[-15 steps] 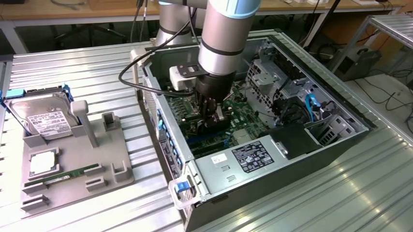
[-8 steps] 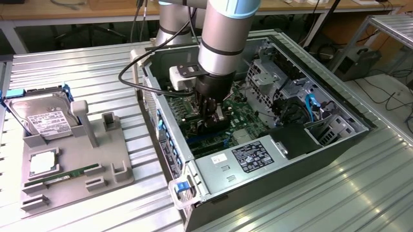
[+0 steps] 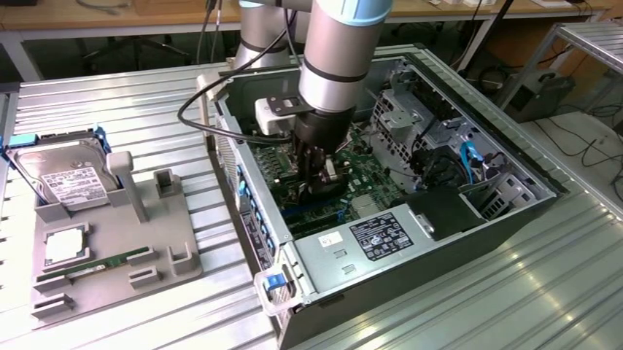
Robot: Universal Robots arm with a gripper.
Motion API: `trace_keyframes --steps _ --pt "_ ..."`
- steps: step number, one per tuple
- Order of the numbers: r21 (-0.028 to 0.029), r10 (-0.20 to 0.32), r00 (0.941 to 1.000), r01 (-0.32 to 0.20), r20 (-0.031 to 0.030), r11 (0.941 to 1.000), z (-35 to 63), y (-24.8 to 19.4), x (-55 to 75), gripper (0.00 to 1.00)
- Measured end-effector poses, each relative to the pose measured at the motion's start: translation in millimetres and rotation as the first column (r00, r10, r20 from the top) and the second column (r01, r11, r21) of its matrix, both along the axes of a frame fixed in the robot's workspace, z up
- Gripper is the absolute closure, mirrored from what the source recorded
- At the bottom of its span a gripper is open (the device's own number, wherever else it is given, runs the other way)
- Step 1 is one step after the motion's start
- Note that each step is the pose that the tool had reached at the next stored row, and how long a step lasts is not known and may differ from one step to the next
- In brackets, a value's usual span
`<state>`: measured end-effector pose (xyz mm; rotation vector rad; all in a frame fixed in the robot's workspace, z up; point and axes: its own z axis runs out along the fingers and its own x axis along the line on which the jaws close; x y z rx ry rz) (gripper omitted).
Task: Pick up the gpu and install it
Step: 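Insert the gpu into the slot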
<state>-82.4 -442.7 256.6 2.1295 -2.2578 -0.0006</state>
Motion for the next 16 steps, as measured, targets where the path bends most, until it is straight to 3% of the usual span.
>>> trace_keyframes --steps 11,12,14,16 --pt "-0.0001 0.000 1.0000 0.000 -0.0005 1.0000 36.0 0.0 0.0 0.62" --pt "-0.0001 0.000 1.0000 0.000 -0.0005 1.0000 37.9 0.0 0.0 0.75" --pt "0.0002 0.000 1.0000 0.000 -0.0003 1.0000 38.3 0.3 0.1 0.75" --pt "0.0000 0.000 1.0000 0.000 -0.0004 1.0000 38.2 0.7 0.0 0.87"
